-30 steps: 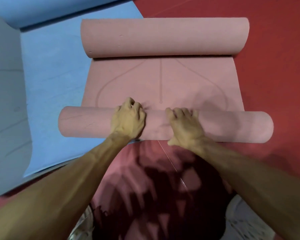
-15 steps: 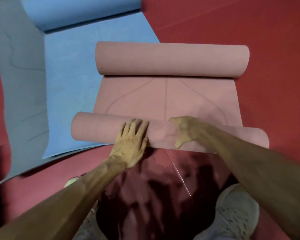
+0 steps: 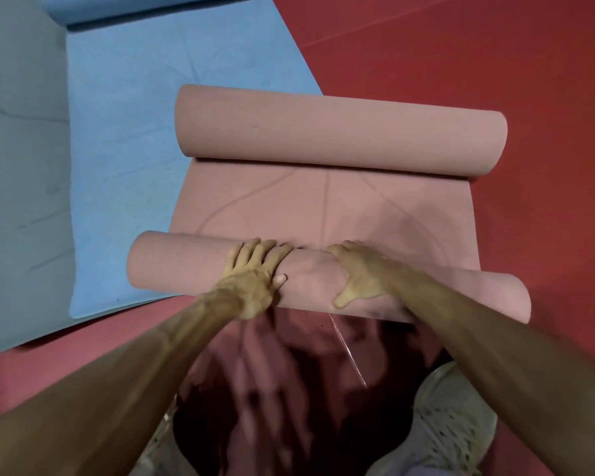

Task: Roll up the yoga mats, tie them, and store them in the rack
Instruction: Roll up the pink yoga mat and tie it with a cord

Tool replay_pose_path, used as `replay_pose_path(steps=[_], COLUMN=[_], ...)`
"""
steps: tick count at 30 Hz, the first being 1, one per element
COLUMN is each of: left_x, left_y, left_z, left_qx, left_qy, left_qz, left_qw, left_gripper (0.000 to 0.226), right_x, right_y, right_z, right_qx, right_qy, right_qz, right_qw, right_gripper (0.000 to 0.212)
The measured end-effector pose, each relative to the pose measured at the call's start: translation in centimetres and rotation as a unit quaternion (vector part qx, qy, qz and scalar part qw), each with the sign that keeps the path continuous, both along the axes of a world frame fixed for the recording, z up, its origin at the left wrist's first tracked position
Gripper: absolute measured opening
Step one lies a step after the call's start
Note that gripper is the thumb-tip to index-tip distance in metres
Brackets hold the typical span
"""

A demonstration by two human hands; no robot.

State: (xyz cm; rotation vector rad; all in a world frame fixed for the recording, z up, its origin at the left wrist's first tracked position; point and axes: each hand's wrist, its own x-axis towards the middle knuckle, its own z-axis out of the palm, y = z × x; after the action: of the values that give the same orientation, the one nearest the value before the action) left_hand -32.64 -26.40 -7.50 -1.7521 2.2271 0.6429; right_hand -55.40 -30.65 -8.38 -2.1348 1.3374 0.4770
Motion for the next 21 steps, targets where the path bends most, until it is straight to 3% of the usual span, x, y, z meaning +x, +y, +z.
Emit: replay_pose_path(steps=[4,11,15,18,21], left_x=[-0.7,-1.3,-1.2,-1.3,-1.5], left_y=[-3.0,-7.5,-10.2,-11.1,-11.2], left_z=[0.2,-0.2,-0.3,-0.6,-0.8], left_qx=[0.002,0.002,0.022,0.013,-0.005], left_qy=[0.005,0.023,0.078,0.12,0.095], left_qz=[0.005,0.037,0.09,0.11,0.096], left_qw=[1.0,0.999,0.993,0.986,0.991], left_gripper=[0.048,0.045,0.048,0.037,0.029], right_x=[0.6,0.5,0.6,0.8,1.0], right_y=[0.9,3.3,4.3,3.7,2.7], right_z=[0.2,-1.4,-1.9,-2.2,-2.6], right_qx=[-0.097,-0.275,-0.312,-0.298,-0.293], right_qy=[0.002,0.006,0.033,0.06,0.079], right_qz=[-0.007,-0.016,-0.03,-0.042,-0.048], right_qw=[0.995,0.961,0.949,0.952,0.952], right_gripper=[0.108,0.121,0.121,0.128,0.137])
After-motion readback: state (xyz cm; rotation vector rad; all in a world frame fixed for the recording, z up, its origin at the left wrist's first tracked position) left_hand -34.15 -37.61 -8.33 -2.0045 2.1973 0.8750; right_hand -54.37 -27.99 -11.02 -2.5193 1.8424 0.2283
